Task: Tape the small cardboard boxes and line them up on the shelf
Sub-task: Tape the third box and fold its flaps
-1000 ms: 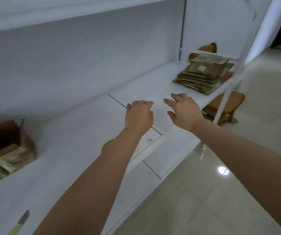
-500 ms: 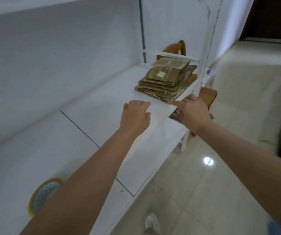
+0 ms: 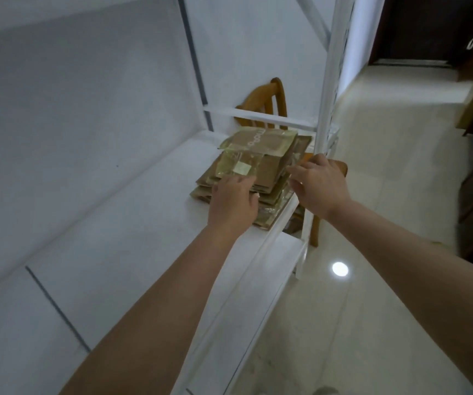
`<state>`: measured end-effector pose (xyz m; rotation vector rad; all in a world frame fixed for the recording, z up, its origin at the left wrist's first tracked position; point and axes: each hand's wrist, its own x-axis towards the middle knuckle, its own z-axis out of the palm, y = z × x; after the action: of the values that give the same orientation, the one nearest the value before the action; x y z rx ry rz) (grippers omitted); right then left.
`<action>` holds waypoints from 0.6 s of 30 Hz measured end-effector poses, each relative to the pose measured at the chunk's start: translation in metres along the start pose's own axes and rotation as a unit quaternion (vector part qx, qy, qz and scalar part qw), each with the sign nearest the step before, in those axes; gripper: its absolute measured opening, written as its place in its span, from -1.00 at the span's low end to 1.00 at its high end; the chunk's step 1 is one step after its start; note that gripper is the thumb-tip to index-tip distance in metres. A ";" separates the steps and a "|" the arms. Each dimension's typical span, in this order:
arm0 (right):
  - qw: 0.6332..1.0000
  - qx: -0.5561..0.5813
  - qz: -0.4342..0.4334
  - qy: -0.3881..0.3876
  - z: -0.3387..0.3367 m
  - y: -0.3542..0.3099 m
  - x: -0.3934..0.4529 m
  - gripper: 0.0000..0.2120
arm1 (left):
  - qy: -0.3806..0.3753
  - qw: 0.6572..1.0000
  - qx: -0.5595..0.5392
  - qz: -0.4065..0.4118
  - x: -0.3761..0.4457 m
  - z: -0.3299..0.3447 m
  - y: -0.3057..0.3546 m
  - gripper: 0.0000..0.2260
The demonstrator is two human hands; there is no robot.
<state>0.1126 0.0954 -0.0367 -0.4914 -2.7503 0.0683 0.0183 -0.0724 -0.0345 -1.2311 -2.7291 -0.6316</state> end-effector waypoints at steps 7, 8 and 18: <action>1.000 -0.012 -0.017 -0.017 0.019 0.031 0.084 -0.59 | 0.038 0.995 0.030 -0.087 0.045 0.023 -0.003 -0.58; 0.999 -0.013 -0.023 -0.028 0.022 0.033 0.095 -0.57 | 0.046 0.992 0.048 -0.104 0.050 0.024 -0.003 -0.57; 0.994 0.031 -0.061 -0.090 0.054 0.060 0.171 -0.41 | 0.005 0.951 0.069 -0.302 0.080 0.061 0.021 -0.27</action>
<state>-0.0367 0.2111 -0.0386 -0.3147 -2.9365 0.1744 -0.0145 0.0208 -0.0634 -0.3420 -3.0707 -0.4662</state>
